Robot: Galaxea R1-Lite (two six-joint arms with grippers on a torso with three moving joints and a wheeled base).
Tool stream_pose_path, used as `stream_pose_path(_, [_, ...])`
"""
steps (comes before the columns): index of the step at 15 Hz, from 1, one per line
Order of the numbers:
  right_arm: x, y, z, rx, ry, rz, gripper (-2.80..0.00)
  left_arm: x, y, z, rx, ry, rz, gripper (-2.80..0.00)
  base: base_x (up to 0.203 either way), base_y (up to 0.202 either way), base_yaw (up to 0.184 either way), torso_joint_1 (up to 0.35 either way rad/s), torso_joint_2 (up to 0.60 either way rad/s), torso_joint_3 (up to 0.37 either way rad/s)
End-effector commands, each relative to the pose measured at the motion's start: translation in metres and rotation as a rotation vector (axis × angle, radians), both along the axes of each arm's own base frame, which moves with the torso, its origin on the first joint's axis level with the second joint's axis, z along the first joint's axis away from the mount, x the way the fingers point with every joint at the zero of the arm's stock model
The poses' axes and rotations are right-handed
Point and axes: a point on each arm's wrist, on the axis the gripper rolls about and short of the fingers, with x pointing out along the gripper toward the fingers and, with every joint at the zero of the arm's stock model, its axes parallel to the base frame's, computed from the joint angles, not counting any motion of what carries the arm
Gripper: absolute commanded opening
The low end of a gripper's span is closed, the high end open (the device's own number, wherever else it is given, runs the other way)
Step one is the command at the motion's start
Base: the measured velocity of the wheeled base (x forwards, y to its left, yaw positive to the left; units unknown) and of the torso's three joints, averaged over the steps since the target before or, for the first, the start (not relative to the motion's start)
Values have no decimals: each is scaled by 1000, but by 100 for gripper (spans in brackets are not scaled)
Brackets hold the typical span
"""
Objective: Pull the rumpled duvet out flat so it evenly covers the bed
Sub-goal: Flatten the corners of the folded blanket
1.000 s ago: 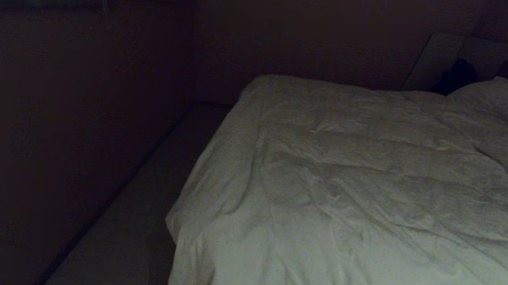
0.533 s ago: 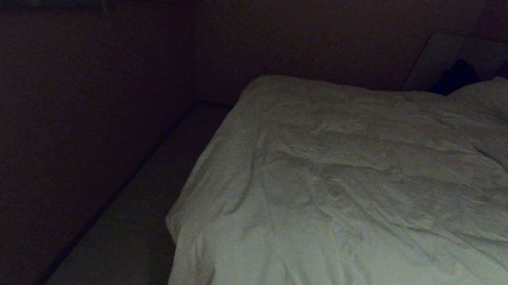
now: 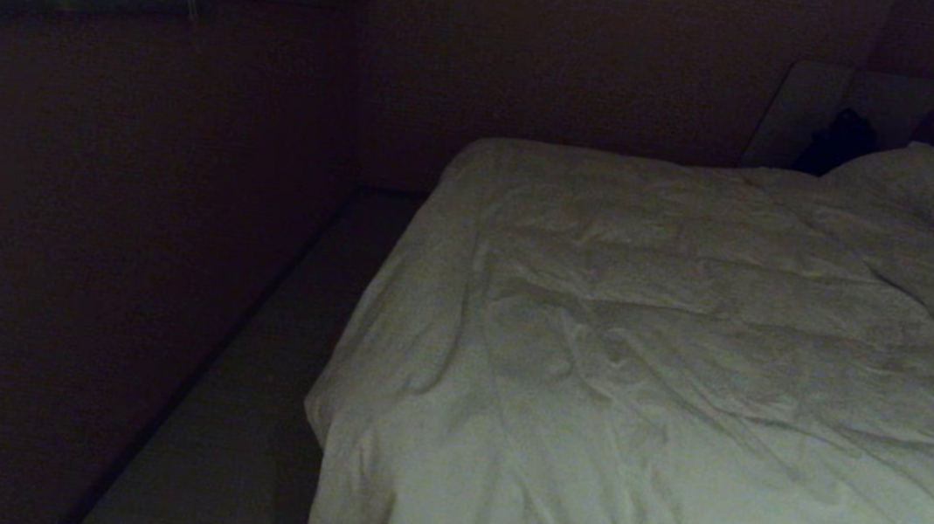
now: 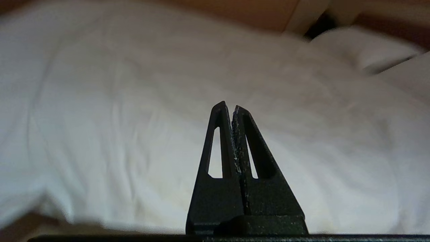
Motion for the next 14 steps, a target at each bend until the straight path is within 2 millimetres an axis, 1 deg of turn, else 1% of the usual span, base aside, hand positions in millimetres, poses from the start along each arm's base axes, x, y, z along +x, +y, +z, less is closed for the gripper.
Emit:
stream_pose_path(1, [11,1,-21,53,10,56,-280,1,0,24,-38,35,-16,-280,0,0,0,0,0,0])
stream_pose_path(2, [11,1,-23,60,18,61,-280,4,0,30,-70,72,-26,-280,0,0,0,0,0,0])
stream_pose_path(4, [11,1,-23,60,18,61,-280,4,0,33,-92,87,-34,-280,0,0,0,0,0,0])
stream_pose_path(5, [11,1,-25,84,41,71,-280,5,0,37,-112,76,-40,-280,0,0,0,0,0,0])
stream_pose_path(6, [12,2,-34,166,121,85,-280,9,0,46,-153,85,-51,-280,0,0,0,0,0,0])
stream_pose_path(7, [12,2,-35,211,135,88,-280,19,0,56,-186,116,-57,-280,0,0,0,0,0,0])
stream_pose_path(8, [12,2,-35,214,134,88,-280,34,0,65,-217,170,-58,-280,0,0,0,0,0,0])
stream_pose_path(9, [11,2,-35,234,129,86,-280,59,0,73,-247,255,-55,-280,0,0,0,0,0,0])
stream_pose_path(10, [11,2,-35,235,128,86,-280,91,0,76,-271,359,-45,-280,0,0,0,0,0,0])
stream_pose_path(11, [11,2,-35,235,128,86,-280,122,1,74,-287,447,-36,-280,0,0,0,0,0,0])
stream_pose_path(13, [11,2,-35,235,128,86,-280,179,1,62,-304,580,-30,-280,0,0,0,0,0,0])
stream_pose_path(14, [11,2,-35,235,128,86,-280,204,1,55,-309,623,-35,-280,0,0,0,0,0,0])
